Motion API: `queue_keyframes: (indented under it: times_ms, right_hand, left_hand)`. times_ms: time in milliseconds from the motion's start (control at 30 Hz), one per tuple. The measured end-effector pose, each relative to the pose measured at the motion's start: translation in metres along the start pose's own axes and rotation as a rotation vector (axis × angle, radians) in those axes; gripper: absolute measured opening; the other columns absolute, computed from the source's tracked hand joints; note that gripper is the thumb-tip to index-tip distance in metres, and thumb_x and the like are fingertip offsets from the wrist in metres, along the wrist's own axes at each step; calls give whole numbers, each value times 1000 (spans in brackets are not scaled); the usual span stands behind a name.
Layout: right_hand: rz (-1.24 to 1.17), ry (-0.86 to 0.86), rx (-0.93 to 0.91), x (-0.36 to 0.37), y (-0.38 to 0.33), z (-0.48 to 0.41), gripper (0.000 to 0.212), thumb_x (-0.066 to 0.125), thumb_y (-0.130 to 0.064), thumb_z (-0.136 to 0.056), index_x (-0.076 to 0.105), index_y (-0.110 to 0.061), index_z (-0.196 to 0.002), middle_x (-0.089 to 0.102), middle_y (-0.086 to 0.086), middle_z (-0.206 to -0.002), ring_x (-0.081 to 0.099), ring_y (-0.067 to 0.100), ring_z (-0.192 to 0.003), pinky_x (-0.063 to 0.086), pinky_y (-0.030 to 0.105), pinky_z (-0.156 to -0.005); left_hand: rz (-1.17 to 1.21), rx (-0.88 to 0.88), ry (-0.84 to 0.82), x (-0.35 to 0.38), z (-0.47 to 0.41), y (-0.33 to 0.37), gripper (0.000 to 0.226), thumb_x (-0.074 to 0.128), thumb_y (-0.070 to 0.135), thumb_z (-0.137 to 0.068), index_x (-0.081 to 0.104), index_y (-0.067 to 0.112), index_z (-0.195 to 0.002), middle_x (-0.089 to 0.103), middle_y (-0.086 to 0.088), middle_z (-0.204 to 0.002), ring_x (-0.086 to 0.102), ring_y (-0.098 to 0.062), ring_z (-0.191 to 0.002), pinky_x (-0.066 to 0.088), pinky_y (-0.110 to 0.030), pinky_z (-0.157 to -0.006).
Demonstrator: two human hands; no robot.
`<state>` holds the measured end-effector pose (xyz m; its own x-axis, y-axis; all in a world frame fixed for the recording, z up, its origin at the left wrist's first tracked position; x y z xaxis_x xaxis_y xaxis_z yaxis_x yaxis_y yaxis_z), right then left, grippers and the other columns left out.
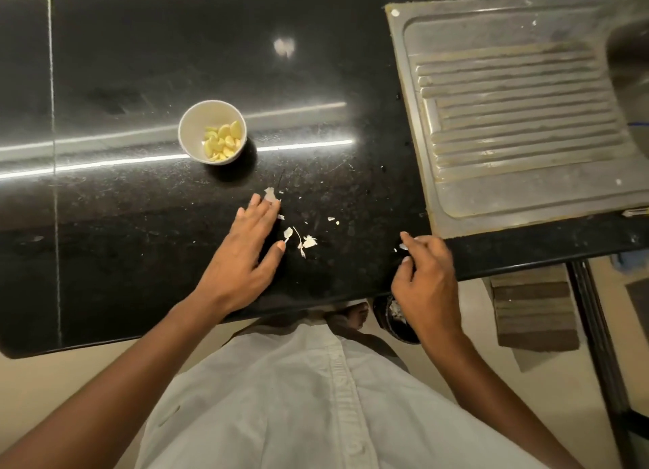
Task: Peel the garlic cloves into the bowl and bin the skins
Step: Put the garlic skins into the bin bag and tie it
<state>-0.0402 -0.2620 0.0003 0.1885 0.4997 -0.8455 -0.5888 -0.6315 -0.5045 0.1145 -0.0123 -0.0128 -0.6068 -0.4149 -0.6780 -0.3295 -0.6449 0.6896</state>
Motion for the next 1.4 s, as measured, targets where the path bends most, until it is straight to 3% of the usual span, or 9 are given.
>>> queue_keyframes:
  times_ms: [200,367,533,667,833,967,1067,1233,1400]
  right_hand:
    - [-44,-247,-330,50,-84,15,57,56,3,-95,57,-10,-150,59,4,-138,54,20,-128,52,31,-107]
    - [-62,-235,-417,41,-90,11,48,54,-11,-105,55,-15,-153,55,3,-155,47,14,-146,39,25,-119]
    - [211,-259,-385,33,-28,9,65,39,-53,-111,26,-25,-168,16,-3,-177,5,13,-165,14,38,-133]
    - [393,-322,-373,43,-3,21,84,23,-69,-109,-4,-19,-170,-16,-2,-178,-18,13,-163,3,46,-134]
    - [370,-364,-465,72,-47,30,86,19,-69,-109,-13,-16,-168,-18,3,-177,-19,16,-163,1,47,-134]
    - [297,-442,-652,94,-89,42,79,23,-61,-112,-5,-15,-170,-9,1,-178,-14,11,-163,6,46,-134]
    - [204,-389,-592,83,-88,27,78,27,-59,-112,-6,-18,-170,-7,-3,-179,-11,10,-163,5,45,-134]
    - [258,-366,-493,72,-62,-4,83,24,-64,-110,-16,-20,-168,-13,-3,-178,-16,10,-163,2,44,-134]
    - [314,-430,-631,91,-85,7,81,20,-64,-111,-16,-18,-168,-18,-1,-177,-20,11,-162,1,45,-134]
  left_hand:
    - [89,100,-128,26,13,27,67,51,20,-110,18,29,-167,11,14,-175,2,2,-160,7,-29,-132]
    - [121,44,-2,6,19,19,64,54,18,-108,27,28,-165,21,16,-172,8,1,-160,15,-31,-130]
    - [-25,-20,12,-2,25,-2,64,42,43,-108,21,27,-167,14,11,-174,-3,1,-160,6,-38,-132]
    - [-176,-3,-51,12,28,-6,69,27,54,-107,7,28,-168,-1,8,-176,-15,-3,-160,-5,-41,-133]
    - [-169,97,-125,38,28,17,67,26,50,-111,-1,29,-168,-7,9,-176,-15,-5,-160,-3,-45,-133]
    - [0,106,-91,34,31,27,64,35,39,-114,2,30,-168,-2,16,-175,-4,-3,-161,3,-40,-133]
    - [66,47,-3,18,32,21,62,37,37,-114,6,32,-168,3,20,-174,1,1,-160,4,-35,-133]
    - [30,-23,62,3,25,0,64,33,43,-111,8,30,-168,7,13,-175,-2,-1,-161,5,-42,-134]
    - [-33,-11,18,3,3,-7,70,31,48,-110,-2,28,-168,-3,13,-176,-9,-2,-160,1,-43,-133]
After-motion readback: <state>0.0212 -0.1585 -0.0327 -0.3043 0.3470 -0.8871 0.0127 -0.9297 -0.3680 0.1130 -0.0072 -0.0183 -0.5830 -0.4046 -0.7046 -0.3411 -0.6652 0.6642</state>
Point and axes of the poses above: each hand's wrist, its own z-axis away from the middle knuckle, its own x-axis out of the palm, y = z × x, the point moved 8 cm from there along -z, towards the middle knuckle
